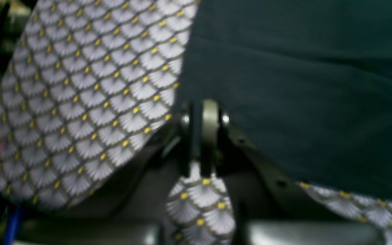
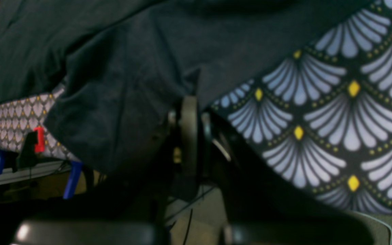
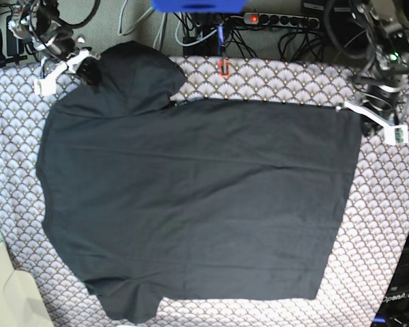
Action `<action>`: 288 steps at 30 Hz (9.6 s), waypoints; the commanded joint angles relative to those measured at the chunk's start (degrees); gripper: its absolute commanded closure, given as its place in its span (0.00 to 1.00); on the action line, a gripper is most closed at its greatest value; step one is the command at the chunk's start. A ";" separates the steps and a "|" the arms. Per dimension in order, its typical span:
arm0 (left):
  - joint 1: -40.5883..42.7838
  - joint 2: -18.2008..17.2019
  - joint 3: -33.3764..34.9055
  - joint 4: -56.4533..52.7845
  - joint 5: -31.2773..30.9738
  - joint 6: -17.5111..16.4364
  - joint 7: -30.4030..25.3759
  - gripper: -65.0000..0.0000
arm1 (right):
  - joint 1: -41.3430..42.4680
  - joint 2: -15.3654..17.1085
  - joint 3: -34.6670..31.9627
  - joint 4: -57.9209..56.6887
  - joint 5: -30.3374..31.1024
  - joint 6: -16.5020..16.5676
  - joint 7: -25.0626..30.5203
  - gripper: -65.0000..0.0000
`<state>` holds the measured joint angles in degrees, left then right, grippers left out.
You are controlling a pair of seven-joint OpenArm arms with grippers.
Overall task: Fold the T-shirt properly
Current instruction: 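Close both grippers on the shoulder corners of the shirt, then lift the shoulders and pull them toward the hem, folding the shirt, then lower the folded edge and adjust the right gripper's hold on the sleeve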
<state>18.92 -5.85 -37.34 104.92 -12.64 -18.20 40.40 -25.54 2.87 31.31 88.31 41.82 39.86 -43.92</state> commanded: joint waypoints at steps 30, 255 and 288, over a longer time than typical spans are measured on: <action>-5.86 3.43 -6.66 -20.05 -0.32 -0.13 -7.92 0.49 | -0.17 3.15 -4.54 0.17 -1.96 0.14 -1.49 1.00; -24.59 -5.01 1.61 -19.87 -8.85 0.13 2.28 0.62 | 52.05 20.47 -25.82 -26.47 -16.28 0.14 3.61 0.99; -24.68 -4.92 1.69 -19.96 -8.85 0.04 2.37 0.62 | 48.62 21.61 -21.95 -32.80 -16.11 0.14 1.42 0.53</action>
<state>-4.78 -9.87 -35.51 83.85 -20.84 -17.80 43.94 21.85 23.33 9.10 54.59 24.77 39.79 -43.46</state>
